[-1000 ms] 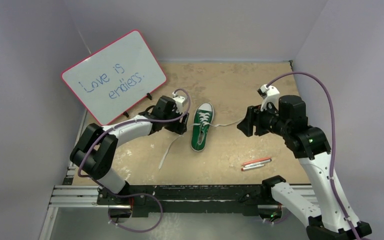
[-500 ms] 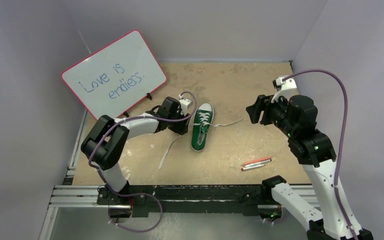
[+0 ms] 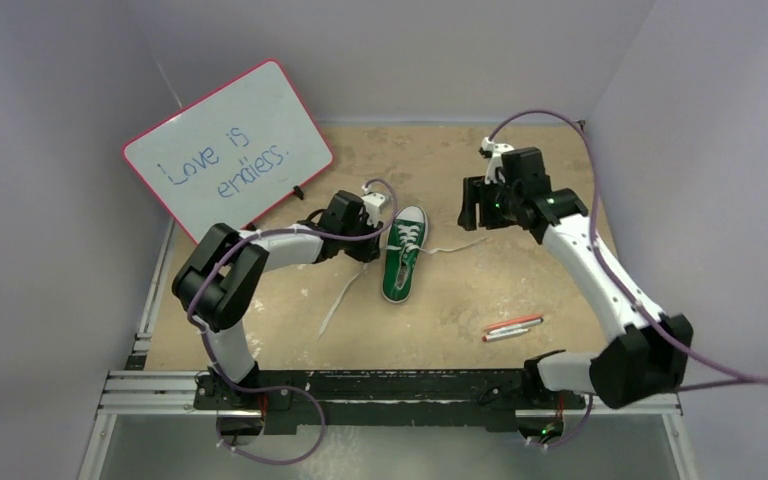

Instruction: Tie the shoes

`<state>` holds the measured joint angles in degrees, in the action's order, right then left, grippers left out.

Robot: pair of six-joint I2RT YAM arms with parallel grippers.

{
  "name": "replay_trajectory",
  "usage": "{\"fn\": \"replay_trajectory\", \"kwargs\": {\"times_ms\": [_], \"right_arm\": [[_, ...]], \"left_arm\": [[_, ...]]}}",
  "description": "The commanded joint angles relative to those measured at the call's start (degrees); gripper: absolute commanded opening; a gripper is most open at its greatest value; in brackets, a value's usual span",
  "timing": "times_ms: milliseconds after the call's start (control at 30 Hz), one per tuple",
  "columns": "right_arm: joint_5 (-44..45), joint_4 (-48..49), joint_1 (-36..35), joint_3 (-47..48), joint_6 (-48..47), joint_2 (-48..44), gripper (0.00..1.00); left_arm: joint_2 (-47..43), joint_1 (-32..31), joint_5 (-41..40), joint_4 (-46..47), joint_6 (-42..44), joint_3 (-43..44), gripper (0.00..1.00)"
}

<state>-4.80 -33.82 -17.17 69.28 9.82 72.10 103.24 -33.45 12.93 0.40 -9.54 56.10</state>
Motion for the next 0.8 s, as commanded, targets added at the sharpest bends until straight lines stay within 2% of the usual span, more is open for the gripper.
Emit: {"fn": "replay_trajectory", "kwargs": {"times_ms": [0, 33, 133, 333, 433, 533, 667, 767], "right_arm": [[-4.8, -0.6, 1.5, -1.1, 1.3, 7.9, 0.65], [-2.8, -1.6, 2.4, -0.9, 5.0, 10.5, 0.64], [-3.8, -6.1, 8.1, -1.1, 17.6, 16.7, 0.5], [-7.0, 1.6, 8.5, -5.3, 26.5, 19.6, 0.51], [-7.7, 2.3, 8.4, -2.6, 25.4, 23.3, 0.52], [-9.9, 3.4, 7.9, -0.4, 19.1, 25.4, 0.52], [-5.0, 6.3, 7.6, -2.1, 11.2, 20.7, 0.56], [-4.9, 7.3, 7.3, -2.2, 5.8, 16.9, 0.6]], "left_arm": [[0.2, -0.2, 1.8, 1.3, -3.1, -1.2, 0.16], [0.0, -0.2, 1.8, 0.9, -3.4, -1.3, 0.1], [-1.3, -0.3, 1.5, -2.8, -3.8, -0.9, 0.07], [-2.8, -0.3, 2.9, -6.1, -5.1, 0.3, 0.02], [-3.5, -0.3, 2.5, -7.0, -5.2, 0.4, 0.0], [-4.4, -0.3, 2.3, -7.4, -4.8, 0.5, 0.0], [-3.8, -0.3, 1.6, -7.9, -4.3, 0.4, 0.26], [-0.6, -0.3, 0.3, -9.9, -4.2, 1.3, 0.36]]}}
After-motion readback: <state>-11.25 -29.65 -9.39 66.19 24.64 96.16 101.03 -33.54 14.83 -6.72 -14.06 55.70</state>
